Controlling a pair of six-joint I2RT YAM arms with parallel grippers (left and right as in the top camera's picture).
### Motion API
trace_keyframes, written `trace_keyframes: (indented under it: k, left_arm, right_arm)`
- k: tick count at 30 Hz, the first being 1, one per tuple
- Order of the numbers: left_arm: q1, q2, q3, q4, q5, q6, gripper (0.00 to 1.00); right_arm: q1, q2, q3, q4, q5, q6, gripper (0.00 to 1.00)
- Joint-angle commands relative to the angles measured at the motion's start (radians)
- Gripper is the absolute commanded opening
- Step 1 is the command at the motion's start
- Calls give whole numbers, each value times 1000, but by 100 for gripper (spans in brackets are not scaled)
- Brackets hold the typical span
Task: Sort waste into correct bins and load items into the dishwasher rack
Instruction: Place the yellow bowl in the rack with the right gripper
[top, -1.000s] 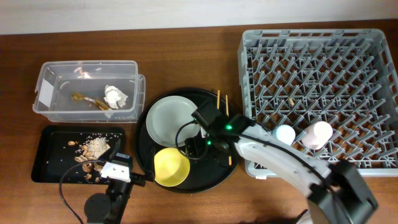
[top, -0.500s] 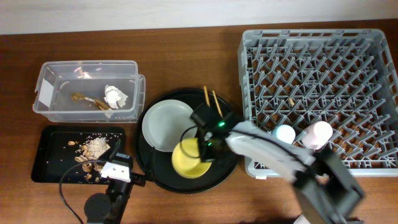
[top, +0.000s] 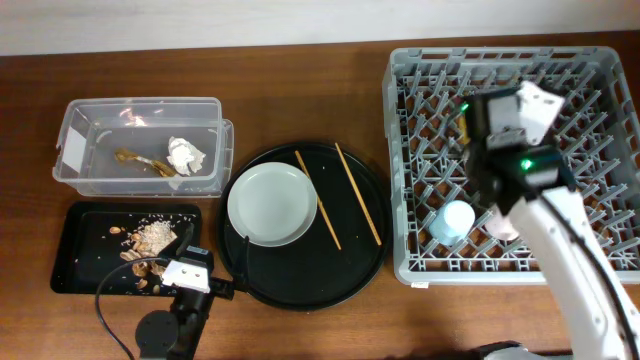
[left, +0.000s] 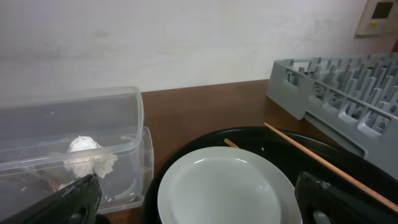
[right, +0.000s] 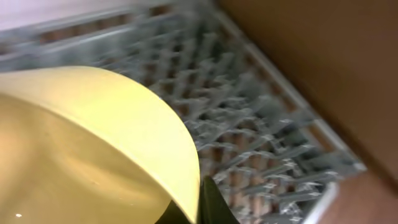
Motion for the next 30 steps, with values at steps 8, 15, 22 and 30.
trace_keyframes:
  k: [8, 15, 22, 30]
  left_arm:
    - [7, -2, -3, -4, 8, -6, 99]
    - [7, -2, -3, -4, 8, -6, 99]
    - [7, -2, -3, -4, 8, -6, 99]
    - [7, -2, -3, -4, 8, -6, 99]
  right_arm:
    - [-100, 352, 0, 112, 240, -172, 4]
    - [51, 406, 0, -40, 232, -98, 16]
    - [67, 379, 37, -187, 159, -13, 26]
    - [89, 272, 324, -407, -330, -47, 50]
